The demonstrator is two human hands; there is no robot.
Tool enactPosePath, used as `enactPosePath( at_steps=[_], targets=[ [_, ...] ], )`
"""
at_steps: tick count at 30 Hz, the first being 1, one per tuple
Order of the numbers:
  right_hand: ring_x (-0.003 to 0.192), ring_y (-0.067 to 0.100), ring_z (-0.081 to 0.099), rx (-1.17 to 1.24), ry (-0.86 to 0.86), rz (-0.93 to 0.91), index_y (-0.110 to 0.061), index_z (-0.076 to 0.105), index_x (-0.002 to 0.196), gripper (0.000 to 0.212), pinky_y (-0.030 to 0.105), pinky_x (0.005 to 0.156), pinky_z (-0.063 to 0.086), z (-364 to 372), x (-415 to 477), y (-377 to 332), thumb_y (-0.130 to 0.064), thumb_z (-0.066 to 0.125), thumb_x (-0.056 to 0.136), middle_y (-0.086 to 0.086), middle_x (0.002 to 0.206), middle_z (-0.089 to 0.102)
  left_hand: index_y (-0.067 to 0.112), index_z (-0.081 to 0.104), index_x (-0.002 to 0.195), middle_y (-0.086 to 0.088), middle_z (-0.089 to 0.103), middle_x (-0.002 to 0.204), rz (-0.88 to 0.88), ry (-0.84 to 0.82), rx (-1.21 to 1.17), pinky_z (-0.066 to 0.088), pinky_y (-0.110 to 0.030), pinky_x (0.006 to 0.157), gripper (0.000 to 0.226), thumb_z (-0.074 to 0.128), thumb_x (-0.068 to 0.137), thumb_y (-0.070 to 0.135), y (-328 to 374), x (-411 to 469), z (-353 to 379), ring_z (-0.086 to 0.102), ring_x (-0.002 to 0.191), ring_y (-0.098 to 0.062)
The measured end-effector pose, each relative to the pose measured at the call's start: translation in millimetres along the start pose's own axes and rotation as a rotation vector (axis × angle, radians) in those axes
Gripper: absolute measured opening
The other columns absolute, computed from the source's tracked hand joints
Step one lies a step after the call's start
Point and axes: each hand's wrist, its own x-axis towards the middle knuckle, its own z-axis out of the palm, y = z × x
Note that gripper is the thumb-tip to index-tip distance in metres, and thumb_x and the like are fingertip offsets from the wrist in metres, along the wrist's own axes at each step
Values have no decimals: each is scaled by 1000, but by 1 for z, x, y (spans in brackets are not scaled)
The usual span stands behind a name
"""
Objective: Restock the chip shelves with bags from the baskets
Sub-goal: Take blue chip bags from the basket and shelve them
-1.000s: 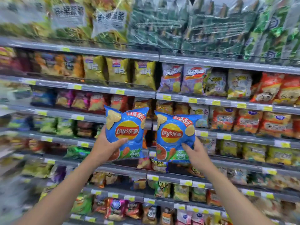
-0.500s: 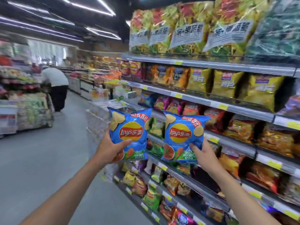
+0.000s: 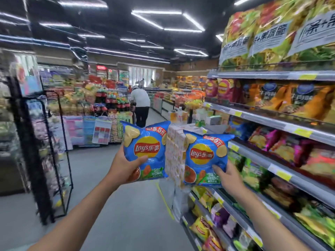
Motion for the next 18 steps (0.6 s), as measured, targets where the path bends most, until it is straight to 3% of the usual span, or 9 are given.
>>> enactPosePath(
  at_steps=[2, 8, 11, 14, 16, 18],
  targets=[
    [111, 0, 65, 16, -39, -15, -16, 60, 131, 29, 11, 85, 51, 13, 31, 7, -8, 57, 103, -7, 124, 70, 30, 56, 110, 10, 70, 103, 5, 34, 14, 54, -9, 60, 48, 85, 82, 3, -6, 18, -1, 70, 74, 10],
    [104, 3, 65, 54, -155, -46, -20, 61, 119, 23, 19, 82, 49, 69, 113, 22, -5, 58, 102, -9, 113, 70, 20, 57, 122, 9, 72, 104, -5, 185, 34, 55, -10, 63, 53, 86, 81, 4, -33, 54, -20, 73, 85, 2],
    [89, -13, 64, 90, -191, -60, -17, 59, 118, 23, 5, 71, 47, 108, 150, 24, -1, 57, 101, -11, 107, 67, 24, 57, 121, 8, 73, 108, -13, 254, 61, 61, -17, 73, 55, 88, 78, 6, -50, 74, -42, 73, 90, 1],
    [92, -4, 61, 85, -241, -87, -14, 59, 115, 21, 2, 69, 45, 150, 186, 31, 1, 56, 101, -14, 103, 65, 23, 56, 120, 8, 72, 108, -42, 322, 84, 62, -23, 81, 55, 89, 78, 8, -64, 99, -65, 73, 89, 0],
    [105, 6, 65, 71, -274, -98, -12, 60, 127, 27, 12, 83, 52, 177, 208, 39, -4, 58, 101, -9, 112, 69, 23, 56, 118, 9, 71, 106, -52, 340, 111, 59, -16, 74, 53, 88, 79, 9, -73, 118, -75, 71, 92, -5],
    [115, 15, 64, 59, -299, -102, -15, 57, 136, 34, 33, 96, 52, 201, 230, 47, -10, 59, 102, -5, 124, 69, 23, 53, 117, 14, 66, 100, -54, 343, 135, 50, -5, 61, 51, 86, 81, 8, -82, 142, -84, 67, 82, 2]
  ],
)
